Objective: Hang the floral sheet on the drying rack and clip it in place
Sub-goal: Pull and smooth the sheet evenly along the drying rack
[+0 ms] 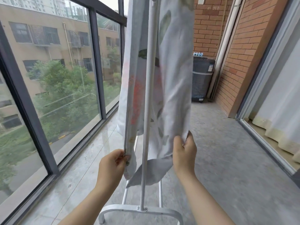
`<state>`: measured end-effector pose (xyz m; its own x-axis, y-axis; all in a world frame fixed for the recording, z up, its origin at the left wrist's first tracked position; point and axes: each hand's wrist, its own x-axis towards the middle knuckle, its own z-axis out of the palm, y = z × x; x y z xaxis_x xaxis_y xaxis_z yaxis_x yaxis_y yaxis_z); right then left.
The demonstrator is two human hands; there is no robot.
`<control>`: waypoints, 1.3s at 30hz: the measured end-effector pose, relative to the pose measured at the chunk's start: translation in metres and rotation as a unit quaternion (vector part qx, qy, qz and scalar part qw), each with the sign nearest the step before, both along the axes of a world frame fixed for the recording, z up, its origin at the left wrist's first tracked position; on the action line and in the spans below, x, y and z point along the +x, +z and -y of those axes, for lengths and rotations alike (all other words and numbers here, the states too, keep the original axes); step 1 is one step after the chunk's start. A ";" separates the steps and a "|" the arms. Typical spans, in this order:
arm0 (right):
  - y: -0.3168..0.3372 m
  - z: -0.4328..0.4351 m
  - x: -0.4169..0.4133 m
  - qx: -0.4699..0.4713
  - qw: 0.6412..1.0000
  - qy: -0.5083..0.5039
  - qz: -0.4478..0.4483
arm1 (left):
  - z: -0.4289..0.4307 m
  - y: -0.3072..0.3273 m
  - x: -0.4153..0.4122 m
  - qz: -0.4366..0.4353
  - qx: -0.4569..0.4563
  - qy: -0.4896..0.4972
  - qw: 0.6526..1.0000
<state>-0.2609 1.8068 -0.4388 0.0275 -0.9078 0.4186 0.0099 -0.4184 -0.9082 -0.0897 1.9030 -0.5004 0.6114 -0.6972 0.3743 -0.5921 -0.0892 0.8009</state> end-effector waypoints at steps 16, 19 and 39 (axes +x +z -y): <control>-0.080 -0.048 -0.044 0.010 0.974 -0.111 -0.195 | -0.039 -0.038 -0.011 -0.033 -0.018 -0.026 0.999; -0.096 -0.057 -0.056 0.044 0.971 -0.114 -0.204 | -0.048 -0.055 -0.013 -0.034 0.006 -0.033 0.999; -0.164 -0.076 -0.037 0.178 0.937 0.068 -0.292 | -0.058 -0.097 -0.018 -0.017 0.163 -0.063 0.984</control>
<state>-0.2974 1.8824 -0.6027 0.2830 -0.9585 -0.0333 -0.5019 -0.1185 -0.8567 -0.1078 1.9610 -0.5977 0.5214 -0.8476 0.0987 -0.5884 -0.2733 0.7610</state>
